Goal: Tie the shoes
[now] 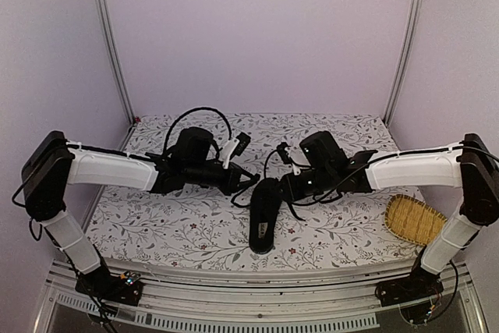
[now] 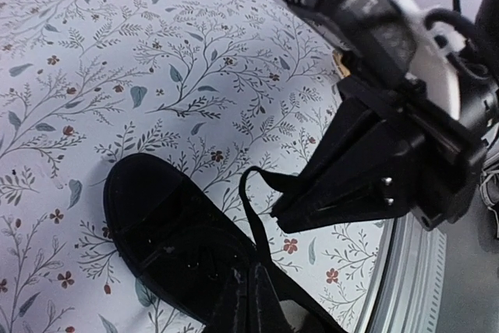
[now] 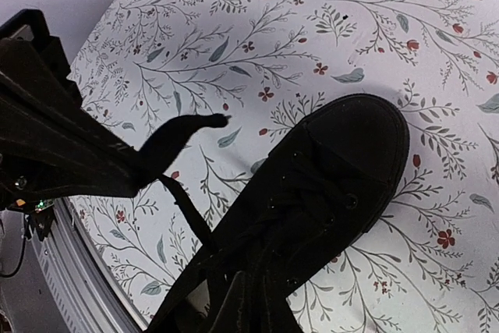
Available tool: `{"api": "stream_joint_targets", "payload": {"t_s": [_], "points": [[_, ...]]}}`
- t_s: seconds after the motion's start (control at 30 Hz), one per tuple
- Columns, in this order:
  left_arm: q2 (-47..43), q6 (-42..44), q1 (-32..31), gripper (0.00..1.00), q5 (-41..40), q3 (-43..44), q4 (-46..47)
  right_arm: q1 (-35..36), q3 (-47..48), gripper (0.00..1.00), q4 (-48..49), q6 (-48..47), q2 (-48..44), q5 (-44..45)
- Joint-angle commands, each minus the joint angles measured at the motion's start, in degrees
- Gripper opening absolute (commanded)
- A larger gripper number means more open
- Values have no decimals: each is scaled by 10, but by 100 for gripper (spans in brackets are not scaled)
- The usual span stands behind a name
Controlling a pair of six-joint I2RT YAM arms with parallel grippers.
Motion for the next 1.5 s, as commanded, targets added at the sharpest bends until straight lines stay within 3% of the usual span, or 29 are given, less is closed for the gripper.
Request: {"api": "stream_joint_targets", "payload": {"t_s": [0.0,0.1,0.13,0.2,0.23,0.3,0.37,0.6,0.97,1.33,1.47], "points": [[38,17,14,0,37,53,19,-40,14,3,-38,-20,-10,3],[45,21,15,0,74,62,39,-77,-18,15,-19,17,-18,-18],[46,24,16,0,85,61,43,-81,-26,25,-10,22,-28,-27],[49,34,16,0,101,63,38,-83,-32,60,-2,31,-52,-34],[48,38,17,0,110,63,34,-83,-32,69,-1,37,-70,-34],[46,40,19,0,128,62,29,-84,-36,81,7,57,-100,-33],[42,41,20,0,139,57,28,-84,-48,85,28,82,-129,-46],[9,32,12,0,144,3,101,-57,-85,85,148,277,-147,-102],[-21,26,-23,0,99,-46,164,4,-57,71,213,387,-54,-111],[-32,34,-37,0,106,-69,197,11,-52,46,256,431,-24,-119],[-36,36,-41,0,102,-78,217,12,-56,26,278,452,-20,-122]]}}
